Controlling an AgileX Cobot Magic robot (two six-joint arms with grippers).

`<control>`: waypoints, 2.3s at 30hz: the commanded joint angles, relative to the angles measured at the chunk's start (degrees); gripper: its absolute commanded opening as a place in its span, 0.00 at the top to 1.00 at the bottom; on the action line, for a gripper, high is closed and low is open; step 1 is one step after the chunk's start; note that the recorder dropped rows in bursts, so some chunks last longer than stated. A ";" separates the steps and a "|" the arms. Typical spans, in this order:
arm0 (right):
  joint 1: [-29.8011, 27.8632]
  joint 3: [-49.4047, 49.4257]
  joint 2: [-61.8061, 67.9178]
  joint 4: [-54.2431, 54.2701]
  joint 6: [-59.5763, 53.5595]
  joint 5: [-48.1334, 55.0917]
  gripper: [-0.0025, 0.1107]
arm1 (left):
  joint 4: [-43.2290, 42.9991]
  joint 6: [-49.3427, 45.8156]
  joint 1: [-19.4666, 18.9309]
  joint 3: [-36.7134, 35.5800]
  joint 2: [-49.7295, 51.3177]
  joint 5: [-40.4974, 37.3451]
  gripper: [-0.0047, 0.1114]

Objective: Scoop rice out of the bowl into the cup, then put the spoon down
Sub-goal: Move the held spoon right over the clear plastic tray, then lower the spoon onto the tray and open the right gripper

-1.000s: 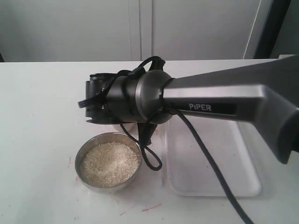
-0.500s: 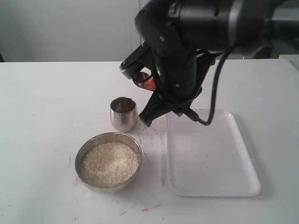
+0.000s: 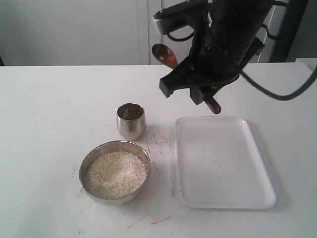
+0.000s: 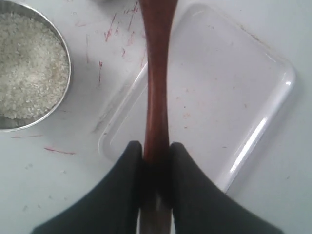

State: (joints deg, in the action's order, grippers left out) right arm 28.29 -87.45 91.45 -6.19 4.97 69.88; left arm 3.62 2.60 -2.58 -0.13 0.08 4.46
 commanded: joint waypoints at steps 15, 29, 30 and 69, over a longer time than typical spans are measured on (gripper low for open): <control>-10.13 15.26 -13.38 5.22 1.21 0.08 0.98 | 0.21 0.21 0.08 0.13 -0.08 0.23 0.84; -10.13 22.64 -13.85 6.75 11.60 -1.85 0.98 | 0.21 0.21 0.08 0.13 -0.08 0.23 0.84; -10.13 23.22 -13.85 6.89 12.44 -3.05 0.98 | 0.21 0.21 0.08 0.13 -0.08 0.23 0.84; -10.01 30.36 13.20 -6.21 28.67 -33.65 0.98 | 0.21 0.21 0.08 0.13 -0.08 0.23 0.84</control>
State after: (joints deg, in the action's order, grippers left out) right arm 18.37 -57.62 104.56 -11.53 32.53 37.79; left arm 3.62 2.60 -2.58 -0.13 0.08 4.46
